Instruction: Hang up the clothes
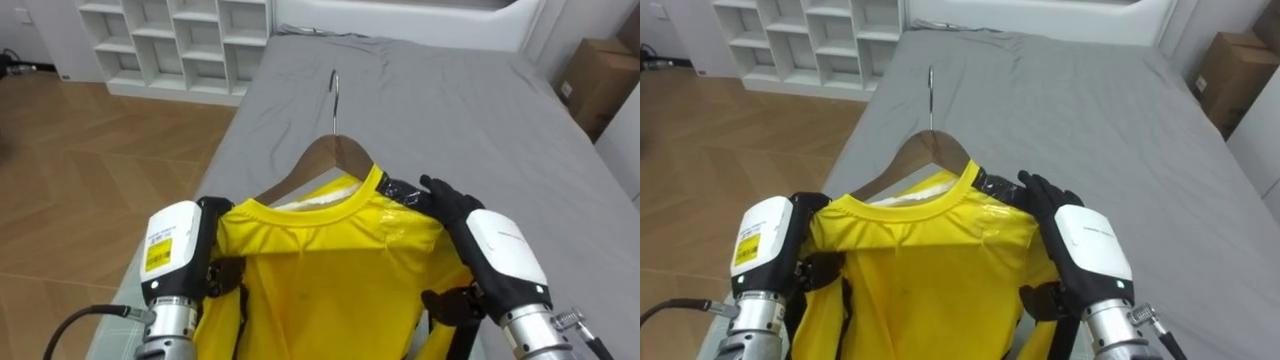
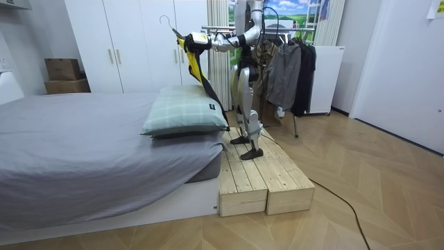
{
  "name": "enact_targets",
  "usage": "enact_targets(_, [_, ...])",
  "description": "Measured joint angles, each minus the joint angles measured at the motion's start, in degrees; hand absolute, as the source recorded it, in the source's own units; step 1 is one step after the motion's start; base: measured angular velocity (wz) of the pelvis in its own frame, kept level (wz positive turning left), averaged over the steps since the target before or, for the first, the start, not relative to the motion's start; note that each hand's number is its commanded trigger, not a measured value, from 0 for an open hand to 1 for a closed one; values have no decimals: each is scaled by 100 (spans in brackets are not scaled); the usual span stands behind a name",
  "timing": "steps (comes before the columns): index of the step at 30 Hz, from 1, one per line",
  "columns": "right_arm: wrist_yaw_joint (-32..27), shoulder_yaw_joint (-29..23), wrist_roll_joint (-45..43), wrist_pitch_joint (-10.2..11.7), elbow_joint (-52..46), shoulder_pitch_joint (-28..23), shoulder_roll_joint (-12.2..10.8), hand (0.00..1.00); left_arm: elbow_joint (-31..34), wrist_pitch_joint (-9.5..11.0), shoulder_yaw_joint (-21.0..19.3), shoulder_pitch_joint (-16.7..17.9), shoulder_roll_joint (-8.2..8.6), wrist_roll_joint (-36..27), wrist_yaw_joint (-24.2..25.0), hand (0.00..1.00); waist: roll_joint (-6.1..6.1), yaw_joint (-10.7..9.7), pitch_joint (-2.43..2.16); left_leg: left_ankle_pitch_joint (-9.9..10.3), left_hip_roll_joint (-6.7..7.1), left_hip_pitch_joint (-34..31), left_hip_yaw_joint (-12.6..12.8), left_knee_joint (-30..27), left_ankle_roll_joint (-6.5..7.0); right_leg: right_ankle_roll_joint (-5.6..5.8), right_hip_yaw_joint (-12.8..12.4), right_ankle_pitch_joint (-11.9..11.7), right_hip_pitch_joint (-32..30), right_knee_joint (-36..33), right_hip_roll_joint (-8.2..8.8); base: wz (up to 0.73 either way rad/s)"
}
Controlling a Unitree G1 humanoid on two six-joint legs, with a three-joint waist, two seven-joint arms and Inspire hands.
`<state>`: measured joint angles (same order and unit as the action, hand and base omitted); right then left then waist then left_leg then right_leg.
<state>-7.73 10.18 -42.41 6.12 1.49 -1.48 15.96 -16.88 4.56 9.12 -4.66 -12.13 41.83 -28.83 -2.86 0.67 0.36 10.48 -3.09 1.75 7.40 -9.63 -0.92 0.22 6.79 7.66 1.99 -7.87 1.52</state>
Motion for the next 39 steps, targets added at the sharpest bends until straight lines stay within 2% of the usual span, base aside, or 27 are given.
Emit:
enact_targets(5, [52, -1, -11, -7, 1, 47, -29, 0, 0, -11, 1, 2, 6, 6, -25, 100, -4, -3, 2, 0, 1, 4, 2, 0, 0, 0, 4, 0, 7, 0, 3, 0])
enact_targets(11, [31, 0, 3, -118, 23, 53, -178, 0, 2, -50, 20, 2, 10, 41, -34, 100, -3, -17, 4, 0, 0, -6, -8, -10, 0, 0, 28, 0, 10, 5, 4, 0])
enact_targets(17, [-167, 10, 1, -118, 215, 68, -262, 0, 10, -49, 34, 2, 35, 209, -101, 100, 21, -22, 20, 0, 1, -8, -18, -10, 0, 0, 57, 0, 14, 3, 7, 0])
enact_targets(22, [-216, 28, -6, -110, 274, 105, -261, 0, 36, -47, 38, 1, 92, 440, -102, 100, 61, -31, 46, 0, -1, -21, -56, -6, 0, 0, 121, 0, 14, 3, 7, 3])
enact_targets(28, [-217, 26, -19, -107, 454, 160, -273, 0, 230, -47, 38, 4, 138, 906, -101, 100, 60, -32, 46, 0, 3, -29, -62, -3, 0, 0, 128, 0, 11, 3, 15, 0])
enact_targets(39, [-258, -14, 42, -105, 454, 160, -287, 0, 512, -48, 67, 69, 131, 1083, -85, 100, 64, -46, 38, 0, 7, -61, -131, -19, 0, 0, 168, 0, 12, 4, 18, 2])
